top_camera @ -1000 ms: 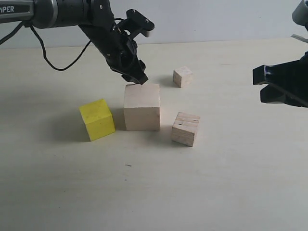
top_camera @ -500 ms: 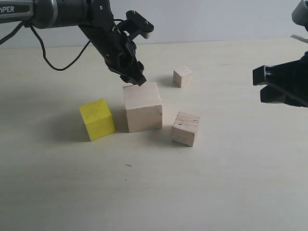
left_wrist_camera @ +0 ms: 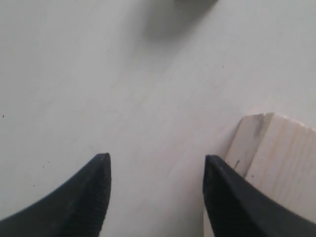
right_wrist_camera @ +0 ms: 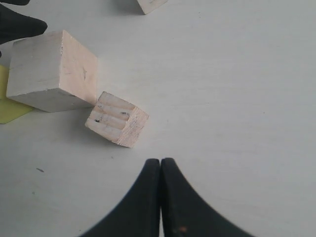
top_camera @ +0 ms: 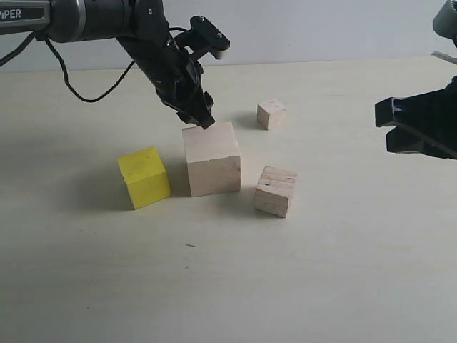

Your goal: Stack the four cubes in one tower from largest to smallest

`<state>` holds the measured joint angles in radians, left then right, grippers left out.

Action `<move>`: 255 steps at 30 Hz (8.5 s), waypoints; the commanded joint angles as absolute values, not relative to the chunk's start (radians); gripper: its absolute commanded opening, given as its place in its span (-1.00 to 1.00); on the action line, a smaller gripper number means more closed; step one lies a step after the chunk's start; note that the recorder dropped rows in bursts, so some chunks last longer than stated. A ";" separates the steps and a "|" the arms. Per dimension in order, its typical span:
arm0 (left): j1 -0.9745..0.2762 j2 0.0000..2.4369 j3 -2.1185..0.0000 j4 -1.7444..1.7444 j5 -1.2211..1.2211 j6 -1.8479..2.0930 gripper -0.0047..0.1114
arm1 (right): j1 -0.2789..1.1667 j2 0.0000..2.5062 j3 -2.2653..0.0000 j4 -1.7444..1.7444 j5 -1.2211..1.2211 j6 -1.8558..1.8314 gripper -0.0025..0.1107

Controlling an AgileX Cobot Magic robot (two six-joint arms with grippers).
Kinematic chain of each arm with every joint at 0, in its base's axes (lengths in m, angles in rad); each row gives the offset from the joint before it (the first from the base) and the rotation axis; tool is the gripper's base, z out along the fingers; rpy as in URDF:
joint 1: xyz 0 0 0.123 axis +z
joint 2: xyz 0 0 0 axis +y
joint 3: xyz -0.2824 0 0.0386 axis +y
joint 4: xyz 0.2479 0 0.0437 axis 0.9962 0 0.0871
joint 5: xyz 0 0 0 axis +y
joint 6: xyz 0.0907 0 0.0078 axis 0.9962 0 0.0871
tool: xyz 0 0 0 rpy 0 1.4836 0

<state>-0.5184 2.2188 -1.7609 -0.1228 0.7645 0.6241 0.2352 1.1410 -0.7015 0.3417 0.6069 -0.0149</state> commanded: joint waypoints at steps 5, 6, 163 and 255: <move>-0.520 2.218 -1.767 -0.225 0.746 0.712 0.02 | 0.239 1.139 -0.705 0.340 0.599 -0.026 -0.96; -0.520 2.218 -1.767 -0.228 0.746 0.716 0.02 | 0.239 1.139 -0.705 0.340 0.599 -0.026 -0.96; -0.500 1.773 -1.577 -0.244 1.150 1.057 -0.92 | 0.239 1.139 -0.705 0.340 0.604 -0.109 -0.96; -0.540 2.159 -1.899 -0.301 1.197 1.144 -0.92 | 0.239 1.139 -0.705 0.360 0.598 -0.105 -0.96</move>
